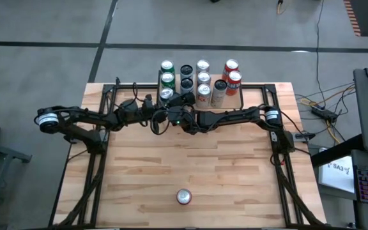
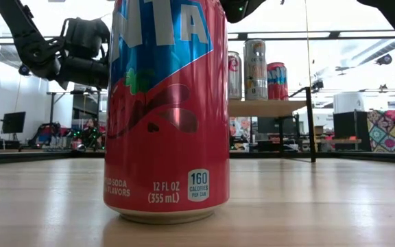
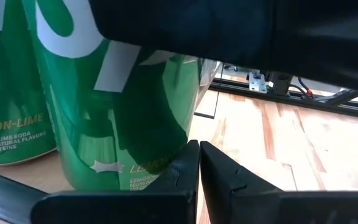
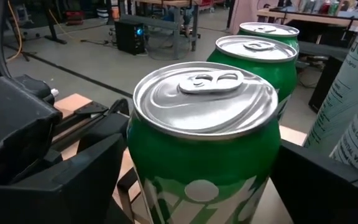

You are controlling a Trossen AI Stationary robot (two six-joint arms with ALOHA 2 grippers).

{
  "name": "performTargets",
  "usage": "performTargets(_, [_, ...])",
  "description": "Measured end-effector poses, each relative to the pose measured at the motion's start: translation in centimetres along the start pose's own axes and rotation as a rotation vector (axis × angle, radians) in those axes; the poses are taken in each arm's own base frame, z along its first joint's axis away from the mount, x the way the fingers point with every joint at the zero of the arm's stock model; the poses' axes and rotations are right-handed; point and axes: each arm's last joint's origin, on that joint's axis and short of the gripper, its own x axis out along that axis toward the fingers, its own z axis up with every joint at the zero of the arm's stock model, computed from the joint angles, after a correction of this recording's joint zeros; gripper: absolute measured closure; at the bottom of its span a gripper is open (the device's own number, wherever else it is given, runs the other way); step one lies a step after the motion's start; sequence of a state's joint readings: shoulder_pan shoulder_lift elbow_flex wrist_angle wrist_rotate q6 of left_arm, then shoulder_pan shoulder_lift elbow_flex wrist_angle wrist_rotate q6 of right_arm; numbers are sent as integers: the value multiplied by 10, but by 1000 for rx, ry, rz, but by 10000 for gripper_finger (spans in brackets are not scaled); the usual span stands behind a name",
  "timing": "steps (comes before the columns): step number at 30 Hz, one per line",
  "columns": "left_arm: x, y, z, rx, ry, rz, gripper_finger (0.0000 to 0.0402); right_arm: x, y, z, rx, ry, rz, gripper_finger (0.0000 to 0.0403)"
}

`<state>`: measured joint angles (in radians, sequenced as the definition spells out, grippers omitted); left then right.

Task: Place canned beverage on shelf
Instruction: Put the green soda can on the shelf aligned with the other green soda cans

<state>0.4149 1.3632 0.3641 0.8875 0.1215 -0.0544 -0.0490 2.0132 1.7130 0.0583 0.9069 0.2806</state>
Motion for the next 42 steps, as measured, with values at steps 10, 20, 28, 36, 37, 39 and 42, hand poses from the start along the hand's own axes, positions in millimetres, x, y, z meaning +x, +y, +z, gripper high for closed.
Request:
performTargets(10, [0,0,0,8,0,-1,402,-3,2,0,-5,-1,4,35])
performTargets(20, [0,0,2,11,-15,-3,402,-3,2,0,-4,-1,5,35])
performTargets(28, [0,0,2,12,-20,-3,402,-4,1,2,-2,-3,6,35])
performTargets(36, [0,0,3,13,-29,-3,402,-7,1,6,1,-9,11,35])
performTargets(37, [0,0,3,13,-29,-3,402,-8,1,6,0,-10,12,35])
performTargets(39, [0,0,3,12,-29,-3,402,-9,1,7,1,-11,14,35])
performTargets(42, [0,0,3,12,-30,-2,402,-13,1,12,4,-18,16,35])
